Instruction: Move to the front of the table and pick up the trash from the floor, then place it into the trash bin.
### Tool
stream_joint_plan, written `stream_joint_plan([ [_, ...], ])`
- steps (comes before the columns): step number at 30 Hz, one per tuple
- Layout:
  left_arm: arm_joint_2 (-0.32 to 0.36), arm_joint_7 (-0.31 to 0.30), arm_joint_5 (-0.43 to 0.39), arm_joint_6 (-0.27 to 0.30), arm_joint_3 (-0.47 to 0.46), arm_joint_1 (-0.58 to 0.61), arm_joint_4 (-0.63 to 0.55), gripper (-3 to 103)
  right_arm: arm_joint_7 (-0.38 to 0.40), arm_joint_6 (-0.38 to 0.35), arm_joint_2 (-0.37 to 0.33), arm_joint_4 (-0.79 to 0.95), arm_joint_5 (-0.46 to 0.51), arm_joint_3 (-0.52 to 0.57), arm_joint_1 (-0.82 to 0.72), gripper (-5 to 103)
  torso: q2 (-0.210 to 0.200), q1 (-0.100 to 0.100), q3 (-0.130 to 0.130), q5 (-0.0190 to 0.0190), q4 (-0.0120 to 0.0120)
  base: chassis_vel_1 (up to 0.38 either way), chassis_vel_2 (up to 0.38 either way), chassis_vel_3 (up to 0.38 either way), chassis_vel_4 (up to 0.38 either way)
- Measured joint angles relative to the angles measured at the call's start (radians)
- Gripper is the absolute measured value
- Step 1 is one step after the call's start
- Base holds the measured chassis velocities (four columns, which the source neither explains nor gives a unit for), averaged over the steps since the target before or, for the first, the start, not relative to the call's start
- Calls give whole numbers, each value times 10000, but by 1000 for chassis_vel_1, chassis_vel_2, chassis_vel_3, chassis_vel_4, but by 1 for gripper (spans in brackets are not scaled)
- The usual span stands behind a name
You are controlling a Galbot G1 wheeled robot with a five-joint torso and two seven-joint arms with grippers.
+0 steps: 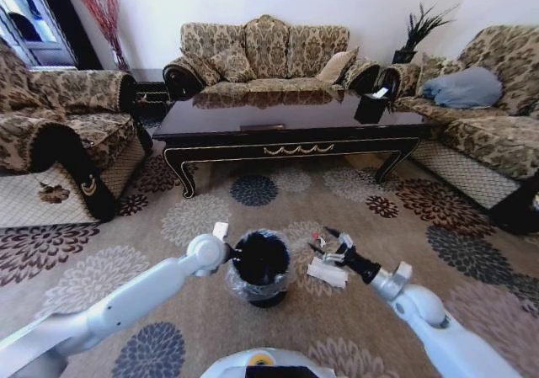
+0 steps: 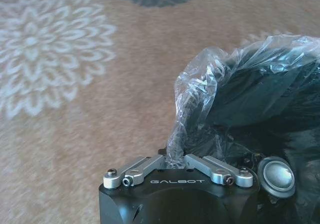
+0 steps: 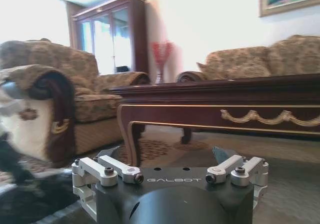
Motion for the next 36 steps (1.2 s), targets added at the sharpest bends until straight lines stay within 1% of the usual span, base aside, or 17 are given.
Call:
stream_joint_plan([
  [4, 608, 335, 340, 1, -1183, 866, -160, 0, 181, 6, 53, -1181, 10, -122, 372, 100, 0, 0, 0, 1, 2, 0, 0, 0, 0],
  [5, 608, 335, 340, 1, -1183, 866, -160, 0, 181, 6, 53, -1181, 10, -122, 372, 100, 0, 0, 0, 1, 2, 0, 0, 0, 0],
  [7, 860, 513, 403, 1, -1981, 1301, -249, 0, 234, 89, 168, -2207, -318, -291, 658, 100, 0, 0, 0, 4, 0, 0, 0, 0, 0],
  [9, 989, 632, 467, -1, -2525, 1628, -288, 0, 240, 171, 311, -3055, -633, -416, 883, 100, 0, 0, 0, 4, -2, 0, 0, 0, 0],
  [10, 989, 632, 467, -1, -2525, 1628, -288, 0, 240, 171, 311, -3055, -633, -416, 883, 100, 0, 0, 0, 4, -2, 0, 0, 0, 0],
  [12, 1090, 714, 508, 0, -2843, 1812, -285, 0, 239, 252, 499, -3734, -899, -469, 995, 100, -1, 0, 0, 4, 3, 0, 0, 0, 0],
  [15, 1189, 929, 579, 0, -2986, 1959, -189, 0, 261, 394, 822, -4616, -1463, -463, 1035, 100, 0, 0, 0, 4, -6, 0, 0, 0, 0],
  [16, 1189, 929, 579, 0, -2986, 1959, -189, 0, 261, 394, 822, -4616, -1463, -463, 1035, 100, 0, 0, 0, 4, -6, 0, 0, 0, 0],
  [20, 1148, 1138, 707, 1, -3277, 2342, -96, 0, 264, 524, 1128, -5632, -2058, -498, 1170, 100, -1, 0, 0, 4, -4, 0, 0, 0, 0],
  [25, 1180, 1283, 845, 1, -3737, 2932, -263, 0, 268, 514, 1283, -6580, -2237, -709, 1556, 100, 0, 0, 0, 3, 1, 0, 0, 0, 0],
  [30, 1284, 1291, 860, 0, -4074, 3261, -465, 0, 268, 498, 1456, -7500, -2459, -1012, 2005, 100, -1, 0, 0, 5, -1, 0, 0, 0, 0],
  [36, 1380, 1214, 845, -1, -4150, 3433, -818, 0, 288, 445, 1670, -8156, -2664, -1358, 2531, 100, -1, 0, 0, 4, 1, 0, 0, 0, 0],
])
